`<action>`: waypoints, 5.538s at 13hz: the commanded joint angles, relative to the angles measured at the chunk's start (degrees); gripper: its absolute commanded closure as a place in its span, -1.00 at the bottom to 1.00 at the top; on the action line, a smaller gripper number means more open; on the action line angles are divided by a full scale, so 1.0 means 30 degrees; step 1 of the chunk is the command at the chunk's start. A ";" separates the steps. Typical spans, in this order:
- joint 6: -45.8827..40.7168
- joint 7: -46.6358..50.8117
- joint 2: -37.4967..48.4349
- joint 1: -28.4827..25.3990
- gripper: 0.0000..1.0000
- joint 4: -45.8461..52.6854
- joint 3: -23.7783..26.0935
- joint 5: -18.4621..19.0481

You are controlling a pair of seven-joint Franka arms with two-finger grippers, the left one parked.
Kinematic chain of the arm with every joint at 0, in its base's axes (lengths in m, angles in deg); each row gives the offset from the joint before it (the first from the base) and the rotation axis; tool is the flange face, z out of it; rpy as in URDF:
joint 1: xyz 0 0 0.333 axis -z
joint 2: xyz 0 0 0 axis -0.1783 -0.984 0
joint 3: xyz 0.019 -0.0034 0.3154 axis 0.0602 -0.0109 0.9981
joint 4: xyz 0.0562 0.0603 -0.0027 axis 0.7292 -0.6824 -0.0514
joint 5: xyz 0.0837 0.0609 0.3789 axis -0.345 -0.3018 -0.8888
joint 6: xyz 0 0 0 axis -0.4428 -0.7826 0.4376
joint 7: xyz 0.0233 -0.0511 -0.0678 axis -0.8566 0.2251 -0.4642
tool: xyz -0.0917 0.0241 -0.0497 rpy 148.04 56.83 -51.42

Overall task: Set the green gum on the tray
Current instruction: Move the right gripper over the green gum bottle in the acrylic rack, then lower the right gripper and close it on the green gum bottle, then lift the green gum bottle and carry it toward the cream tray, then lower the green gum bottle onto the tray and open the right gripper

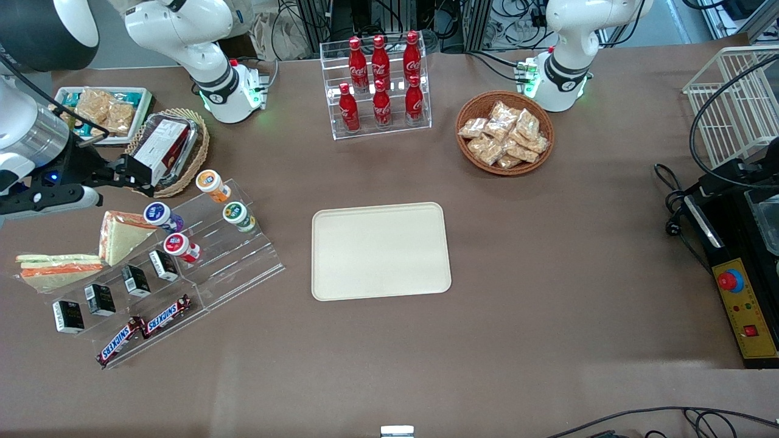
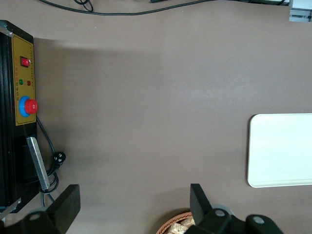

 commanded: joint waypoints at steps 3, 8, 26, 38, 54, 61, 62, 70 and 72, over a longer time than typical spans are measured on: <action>-0.0277 0.0040 -0.0402 -0.0002 -1.00 0.0513 -0.0082 -0.0160; -0.0129 -0.1011 -0.0549 -0.0587 -1.00 -0.0186 0.0385 -0.0336; 1.2668 -0.1220 0.1179 -0.2404 -1.00 -1.3309 0.0797 -0.0365; 1.5955 -0.1132 0.0858 -0.2404 -0.54 -1.6245 0.0885 -0.0365; 0.1227 0.0914 0.0067 -0.2462 0.71 -0.1841 0.1323 -0.0394; 0.1244 1.1541 -0.3528 -0.5476 0.71 0.1563 0.3578 -0.0365; 0.2176 1.2598 -0.4117 -0.6061 0.71 0.1626 0.3580 -0.0394; 1.2543 1.5977 -0.6496 -0.7910 0.71 -0.4602 0.3551 -0.0102; 1.4336 1.5978 -0.6496 -0.7941 0.70 -0.6218 0.3521 -0.0072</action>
